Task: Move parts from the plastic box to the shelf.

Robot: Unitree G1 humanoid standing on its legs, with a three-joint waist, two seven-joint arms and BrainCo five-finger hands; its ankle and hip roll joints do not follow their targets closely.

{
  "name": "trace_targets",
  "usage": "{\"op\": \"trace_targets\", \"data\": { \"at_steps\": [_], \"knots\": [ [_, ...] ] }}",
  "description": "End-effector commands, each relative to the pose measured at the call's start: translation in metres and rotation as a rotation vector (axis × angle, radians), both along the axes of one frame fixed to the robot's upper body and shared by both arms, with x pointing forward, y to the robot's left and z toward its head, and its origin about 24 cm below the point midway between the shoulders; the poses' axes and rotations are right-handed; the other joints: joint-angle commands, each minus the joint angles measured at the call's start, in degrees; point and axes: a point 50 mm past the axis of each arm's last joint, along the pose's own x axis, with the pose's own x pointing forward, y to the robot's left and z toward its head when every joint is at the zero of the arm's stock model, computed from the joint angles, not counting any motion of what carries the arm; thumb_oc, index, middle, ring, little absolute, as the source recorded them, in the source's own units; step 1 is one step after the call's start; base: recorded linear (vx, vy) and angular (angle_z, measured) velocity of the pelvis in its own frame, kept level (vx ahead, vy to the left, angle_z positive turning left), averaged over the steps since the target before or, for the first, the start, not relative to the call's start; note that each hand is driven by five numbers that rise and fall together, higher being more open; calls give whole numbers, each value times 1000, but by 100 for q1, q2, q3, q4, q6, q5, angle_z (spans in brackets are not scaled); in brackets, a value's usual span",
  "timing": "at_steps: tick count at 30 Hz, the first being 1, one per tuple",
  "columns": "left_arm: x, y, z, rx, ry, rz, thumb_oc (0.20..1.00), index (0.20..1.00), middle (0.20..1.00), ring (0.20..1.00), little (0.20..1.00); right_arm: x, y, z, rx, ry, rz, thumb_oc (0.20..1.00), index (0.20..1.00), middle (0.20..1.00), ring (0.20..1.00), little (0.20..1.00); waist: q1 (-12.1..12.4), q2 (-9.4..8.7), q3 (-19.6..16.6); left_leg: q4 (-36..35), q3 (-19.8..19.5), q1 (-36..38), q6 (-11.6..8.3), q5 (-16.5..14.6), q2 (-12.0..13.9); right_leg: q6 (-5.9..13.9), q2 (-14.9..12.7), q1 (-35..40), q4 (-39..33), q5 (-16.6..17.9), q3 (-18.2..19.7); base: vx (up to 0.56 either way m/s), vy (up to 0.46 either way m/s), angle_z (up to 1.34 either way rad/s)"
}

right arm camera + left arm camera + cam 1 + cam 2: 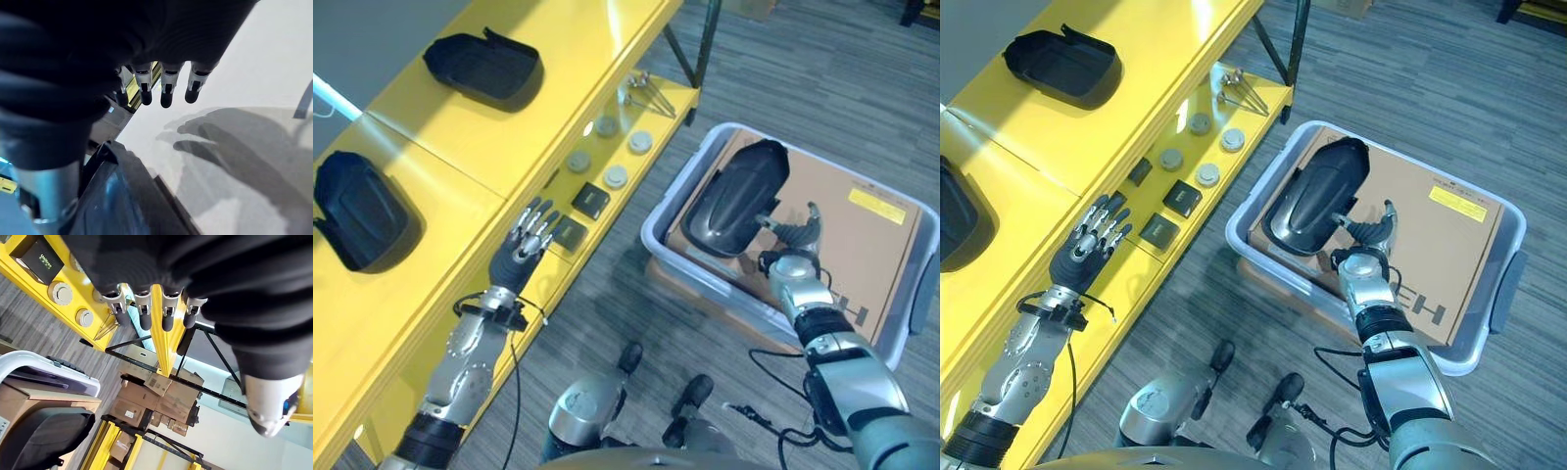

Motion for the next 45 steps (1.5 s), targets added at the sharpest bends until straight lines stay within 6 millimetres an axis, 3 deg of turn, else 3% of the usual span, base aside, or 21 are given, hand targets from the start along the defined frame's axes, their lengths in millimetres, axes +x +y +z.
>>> {"op": "trace_targets", "data": {
  "at_steps": [1,8,16,17,18,19,20,34,40,45],
  "knots": [
    [-8,3,11,3,-76,-20,1000,1000,1000,1000,1000,8,-7,26,-165,-15,5,1000,1000,1000,1000,1000,117,7,-205,13,-21,-392,-192,-65,272,486,-642,-169,571,-339,184,31,27,3],
    [-8,0,8,0,-76,-30,1000,1000,1000,1000,1000,4,-12,9,-255,139,-41,1000,1000,1000,1000,1000,176,23,-137,71,-36,-428,-184,-75,241,506,-686,-162,591,-325,166,16,27,3],
    [-6,-1,12,-3,-104,-37,1000,1000,1000,1000,1000,3,-21,7,-346,240,-68,1000,1000,1000,1000,1000,207,10,30,211,-38,-647,-172,-75,213,503,-707,-317,654,-315,167,-33,0,3],
    [-4,0,15,-1,-120,-40,1000,1000,1000,1000,1000,3,-26,8,-339,259,-81,893,893,893,893,893,232,-21,114,284,-50,-750,-168,-75,202,502,-705,-374,682,-312,151,-91,-53,4],
    [-3,0,15,1,-126,-43,1000,1000,1000,1000,1000,2,-29,8,-328,263,-89,495,495,495,495,495,243,-36,144,323,-58,-794,-169,-80,193,499,-708,-399,699,-313,146,-87,-58,6],
    [-3,0,16,3,-130,-43,1000,1000,1000,1000,1000,2,-30,8,-324,264,-93,300,300,300,300,300,248,-45,157,344,-62,-818,-168,-83,191,498,-708,-414,711,-315,142,-47,-47,13],
    [-2,1,18,9,-138,-45,1000,1000,1000,1000,1000,1,-31,7,-315,270,-94,200,200,200,200,200,264,-68,186,388,-71,-863,-167,-93,185,493,-702,-434,725,-320,134,-40,-52,11],
    [1,1,23,39,-167,-79,1000,1000,1000,1000,1000,0,-40,10,-218,201,-125,200,200,200,200,200,350,-215,222,401,-137,-873,-155,-141,183,484,-637,-345,624,-329,92,-9,-30,4],
    [-4,-1,22,50,-171,-109,1000,1000,1000,1000,1000,3,-29,20,-109,14,-122,200,200,200,200,200,307,-284,130,287,-101,-662,-159,-184,242,473,-577,-149,507,-346,101,9,-46,-1],
    [-10,2,20,72,-121,-86,1000,1000,1000,1000,1000,0,-8,47,-48,-243,-41,200,200,200,200,200,132,-340,-149,99,-19,-386,-157,-188,333,470,-516,27,433,-383,168,57,-30,-4]
  ]
}}
